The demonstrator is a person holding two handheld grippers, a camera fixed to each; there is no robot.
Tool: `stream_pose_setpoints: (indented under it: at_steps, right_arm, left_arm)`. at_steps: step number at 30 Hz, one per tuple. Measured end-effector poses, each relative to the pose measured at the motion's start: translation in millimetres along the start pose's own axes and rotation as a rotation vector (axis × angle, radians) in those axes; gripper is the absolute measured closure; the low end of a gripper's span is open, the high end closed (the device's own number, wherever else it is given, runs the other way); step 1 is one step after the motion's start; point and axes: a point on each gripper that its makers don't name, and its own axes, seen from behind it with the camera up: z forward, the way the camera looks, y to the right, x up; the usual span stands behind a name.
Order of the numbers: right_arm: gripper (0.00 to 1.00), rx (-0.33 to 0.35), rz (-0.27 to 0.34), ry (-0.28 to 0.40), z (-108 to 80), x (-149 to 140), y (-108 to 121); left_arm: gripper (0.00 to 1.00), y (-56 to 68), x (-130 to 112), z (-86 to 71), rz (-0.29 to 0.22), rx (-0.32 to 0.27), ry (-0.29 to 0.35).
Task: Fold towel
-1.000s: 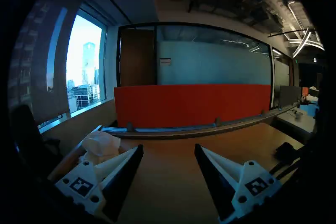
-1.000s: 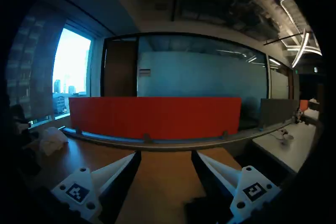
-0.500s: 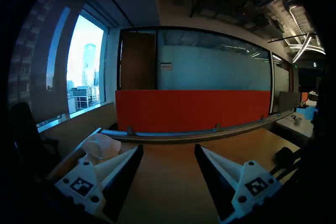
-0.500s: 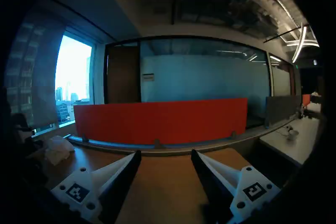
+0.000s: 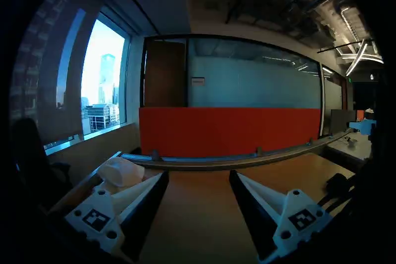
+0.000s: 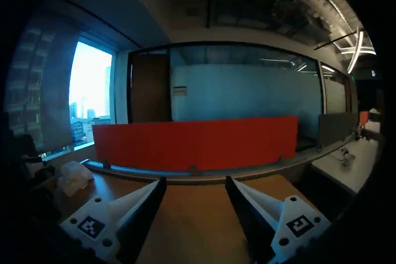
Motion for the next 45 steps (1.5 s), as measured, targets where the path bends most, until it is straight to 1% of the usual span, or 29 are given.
stream_pose_setpoints:
  at_steps: [3,8,12,21,27,36,45]
  right_arm:
    - [0.08,0.002,-0.016,-0.009,0.3,-0.2,-7.5]
    - [0.08,-0.001,-0.044,-0.011,-0.3,-3.9,-19.2]
    - [0.08,-0.011,-0.058,-0.018,0.9,-11.1,-22.9]
    - [0.08,-0.029,-0.057,-0.02,2.0,-28.4,-30.1]
    - [0.08,-0.025,-0.056,-0.021,3.8,-45.0,-35.3]
    - [0.08,-0.01,-0.069,0.005,9.1,-64.8,-39.3]
    - [0.08,0.004,-0.081,-0.001,10.7,-91.0,-41.1]
  left_arm:
    - [0.1,-2.3,-5.1,0.9,0.014,0.005,0.007]
    - [0.1,-5.1,-17.6,3.3,0.019,0.017,0.024]
    - [0.1,-3.8,-30.5,4.2,0.018,0.015,0.042]
    - [0.1,-9.1,-64.9,5.1,0.01,0.028,0.064]
    - [0.1,-7.7,-86.3,6.9,0.003,0.023,0.082]
    - [0.1,-4.6,-116.9,10.8,0.027,0.027,0.107]
    - [0.1,-2.9,-143.2,12.5,0.007,0.031,0.119]
